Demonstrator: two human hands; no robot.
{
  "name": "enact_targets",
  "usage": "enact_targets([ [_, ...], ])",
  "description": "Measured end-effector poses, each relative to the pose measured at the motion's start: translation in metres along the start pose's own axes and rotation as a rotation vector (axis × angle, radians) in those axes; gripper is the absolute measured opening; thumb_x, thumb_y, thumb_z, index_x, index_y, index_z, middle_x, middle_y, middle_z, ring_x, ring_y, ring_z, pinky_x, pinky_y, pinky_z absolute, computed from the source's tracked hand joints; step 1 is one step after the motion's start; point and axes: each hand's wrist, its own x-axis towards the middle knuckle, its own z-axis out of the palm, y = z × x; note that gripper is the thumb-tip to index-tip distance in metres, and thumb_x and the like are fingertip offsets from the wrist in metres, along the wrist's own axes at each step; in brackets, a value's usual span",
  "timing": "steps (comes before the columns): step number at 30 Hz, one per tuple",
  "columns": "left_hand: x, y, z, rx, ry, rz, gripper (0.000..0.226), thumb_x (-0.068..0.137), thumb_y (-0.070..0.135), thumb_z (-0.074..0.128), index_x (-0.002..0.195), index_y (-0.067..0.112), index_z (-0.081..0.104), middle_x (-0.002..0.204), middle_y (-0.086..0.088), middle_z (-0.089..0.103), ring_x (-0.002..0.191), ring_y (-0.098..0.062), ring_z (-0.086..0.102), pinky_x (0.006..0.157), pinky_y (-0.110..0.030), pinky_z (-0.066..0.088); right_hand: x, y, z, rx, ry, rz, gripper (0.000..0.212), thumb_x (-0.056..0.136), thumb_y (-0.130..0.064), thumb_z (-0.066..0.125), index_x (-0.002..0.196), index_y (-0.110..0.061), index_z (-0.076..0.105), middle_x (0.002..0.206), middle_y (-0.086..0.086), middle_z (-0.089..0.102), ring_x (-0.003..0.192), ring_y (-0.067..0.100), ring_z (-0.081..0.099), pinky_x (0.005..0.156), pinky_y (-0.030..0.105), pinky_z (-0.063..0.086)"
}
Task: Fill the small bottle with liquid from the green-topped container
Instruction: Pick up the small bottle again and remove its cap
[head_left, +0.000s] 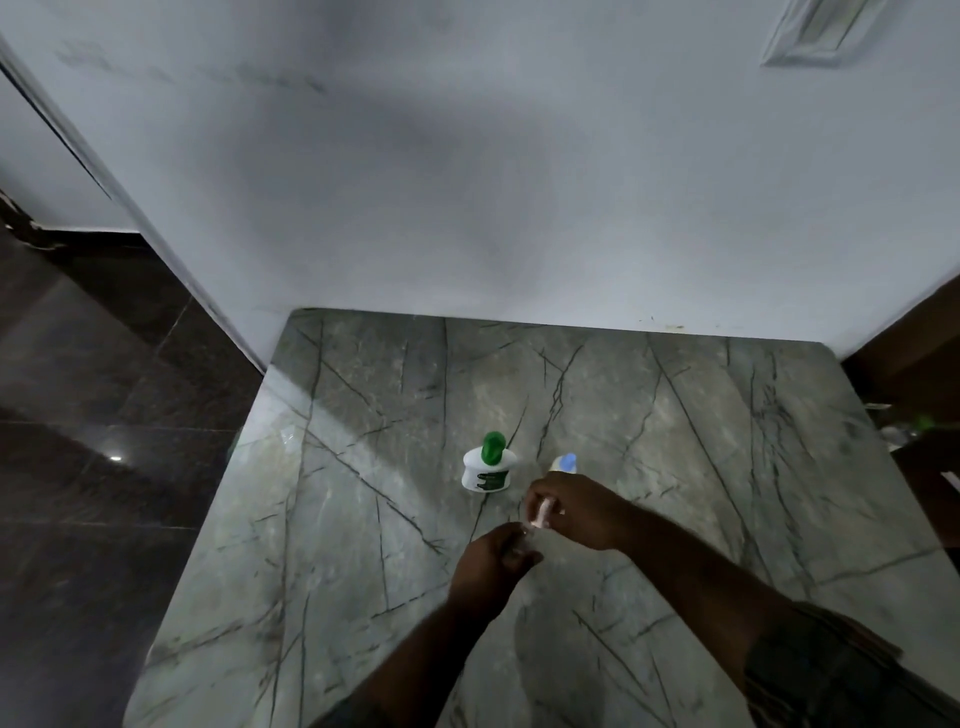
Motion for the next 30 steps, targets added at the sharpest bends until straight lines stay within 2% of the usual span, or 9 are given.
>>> enact_targets([
  [3, 0.002, 0.002, -0.002, -0.012, 0.007, 0.0, 0.034, 0.083, 0.042, 0.068, 0.115, 0.029, 0.066, 0.1, 0.01, 0.072, 0.09, -0.006, 0.066, 0.08, -0.026, 0.051, 0.002, 0.003, 0.003, 0.03, 0.008, -0.032, 0.018, 0.083, -0.027, 0.069, 0.101, -0.025, 0.064, 0.102, -0.013, 0.06, 0.092, -0.002, 0.057, 0.073, 0.01, 0.039],
  [6, 0.003, 0.0, -0.001, -0.004, 0.003, -0.007, 0.036, 0.083, 0.04, 0.071, 0.117, 0.028, 0.065, 0.102, 0.01, 0.072, 0.093, -0.006, 0.066, 0.081, -0.023, 0.049, 0.004, 0.004, 0.01, 0.043, 0.081, 0.151, 0.023, 0.087, -0.049, 0.064, 0.089, -0.027, 0.06, 0.082, -0.004, 0.067, 0.066, 0.008, 0.061, 0.061, 0.021, 0.047],
  [9, 0.002, -0.002, 0.002, -0.003, -0.03, -0.024, 0.04, 0.082, 0.041, 0.072, 0.118, 0.028, 0.065, 0.106, 0.011, 0.071, 0.095, -0.005, 0.065, 0.084, -0.02, 0.05, 0.003, 0.004, 0.005, 0.102, 0.027, 0.115, 0.017, 0.088, -0.033, 0.067, 0.074, -0.027, 0.06, 0.064, 0.005, 0.068, 0.05, 0.014, 0.062, 0.051, 0.023, 0.049],
  [11, 0.002, -0.003, 0.001, -0.003, -0.039, -0.026, 0.039, 0.082, 0.041, 0.072, 0.118, 0.028, 0.064, 0.105, 0.011, 0.071, 0.095, -0.005, 0.065, 0.084, -0.021, 0.05, 0.001, 0.005, -0.004, 0.023, -0.001, 0.035, 0.006, 0.085, -0.024, 0.07, 0.082, -0.023, 0.065, 0.069, -0.004, 0.068, 0.053, 0.005, 0.061, 0.057, 0.018, 0.048],
  [14, 0.002, -0.006, -0.001, -0.032, -0.029, -0.053, 0.034, 0.08, 0.042, 0.072, 0.111, 0.029, 0.066, 0.099, 0.011, 0.071, 0.091, -0.005, 0.066, 0.082, -0.024, 0.052, -0.002, 0.012, -0.022, -0.046, 0.081, -0.053, 0.013, 0.081, -0.017, 0.071, 0.094, -0.021, 0.068, 0.086, -0.012, 0.067, 0.069, -0.002, 0.059, 0.067, 0.017, 0.046],
  [18, 0.002, -0.009, -0.005, -0.099, -0.014, -0.105, 0.025, 0.078, 0.035, 0.075, 0.102, 0.032, 0.068, 0.093, 0.012, 0.072, 0.086, -0.002, 0.066, 0.078, -0.021, 0.051, -0.017, 0.028, -0.038, 0.259, 0.144, 0.102, 0.013, 0.085, -0.019, 0.072, 0.095, -0.021, 0.064, 0.088, -0.003, 0.07, 0.077, 0.016, 0.069, 0.064, 0.027, 0.056],
  [21, 0.003, -0.014, -0.008, -0.137, 0.015, -0.129, 0.029, 0.076, 0.037, 0.075, 0.103, 0.032, 0.068, 0.095, 0.013, 0.073, 0.089, -0.002, 0.067, 0.083, -0.025, 0.054, -0.03, 0.048, -0.031, 0.476, 0.259, 0.227, 0.014, 0.084, -0.018, 0.074, 0.095, -0.016, 0.065, 0.086, 0.005, 0.073, 0.076, 0.016, 0.071, 0.064, 0.026, 0.056],
  [26, 0.004, -0.017, -0.009, -0.147, 0.063, -0.162, 0.031, 0.077, 0.034, 0.077, 0.105, 0.024, 0.069, 0.093, 0.009, 0.073, 0.085, -0.002, 0.067, 0.08, -0.024, 0.053, -0.034, 0.086, 0.025, 1.052, 0.443, 0.492, 0.021, 0.082, 0.002, 0.072, 0.099, -0.003, 0.061, 0.101, 0.023, 0.067, 0.086, 0.024, 0.066, 0.08, 0.035, 0.057],
  [30, 0.003, -0.017, -0.007, -0.144, 0.05, -0.175, 0.03, 0.077, 0.031, 0.078, 0.105, 0.026, 0.069, 0.093, 0.011, 0.073, 0.086, 0.0, 0.066, 0.079, -0.02, 0.051, -0.007, 0.092, 0.074, 1.255, 0.574, 0.726, 0.017, 0.085, 0.006, 0.067, 0.097, 0.0, 0.056, 0.093, 0.018, 0.065, 0.08, 0.024, 0.064, 0.065, 0.028, 0.059],
])
